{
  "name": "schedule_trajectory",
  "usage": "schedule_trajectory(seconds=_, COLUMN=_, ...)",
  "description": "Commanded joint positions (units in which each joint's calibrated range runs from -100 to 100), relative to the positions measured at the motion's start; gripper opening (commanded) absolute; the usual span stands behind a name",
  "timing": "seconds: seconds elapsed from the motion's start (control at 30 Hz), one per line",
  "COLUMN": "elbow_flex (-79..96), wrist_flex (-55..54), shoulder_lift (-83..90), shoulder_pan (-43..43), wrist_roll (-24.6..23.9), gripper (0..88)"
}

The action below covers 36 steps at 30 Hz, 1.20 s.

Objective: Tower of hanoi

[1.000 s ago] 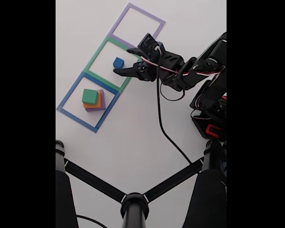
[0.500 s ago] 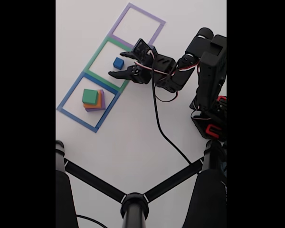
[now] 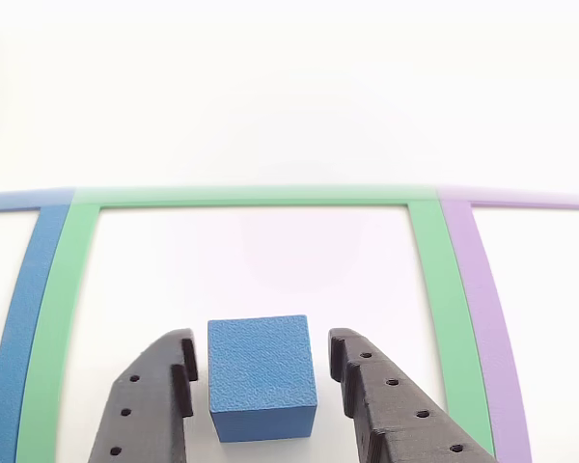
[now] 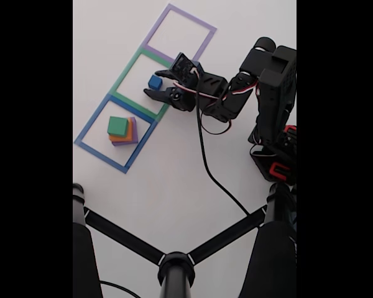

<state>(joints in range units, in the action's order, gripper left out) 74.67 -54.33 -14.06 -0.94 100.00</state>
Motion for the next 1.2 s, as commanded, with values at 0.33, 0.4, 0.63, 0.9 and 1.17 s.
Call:
schedule_trajectory(seconds=0.33, elbow_flex=-0.1, wrist_flex=-1.3, shoulder_lift=0.6, shoulder_pan=-1.5, wrist_roll=0.0, gripper=2.7)
schedule_trajectory(seconds=0.4, elbow_flex=0.2, wrist_flex=-1.1, shoulder_lift=1.4, shoulder_pan=-1.5, wrist_roll=0.0, gripper=2.6)
schedule_trajectory(seconds=0.63, elbow_flex=0.1, wrist_flex=12.9, shoulder_lift=15.2, shoulder_pan=-1.2, wrist_roll=0.0, gripper=2.6)
schedule_trajectory(seconds=0.9, elbow_flex=-13.4, wrist_flex=58.6, shoulder_lift=41.4, shoulder_pan=-1.6, wrist_roll=0.0, gripper=2.7)
schedule_trajectory(seconds=1.17, elbow_flex=-45.7, wrist_flex=106.0, shoulder_lift=50.2, shoulder_pan=-2.3, wrist_roll=0.0, gripper=2.7)
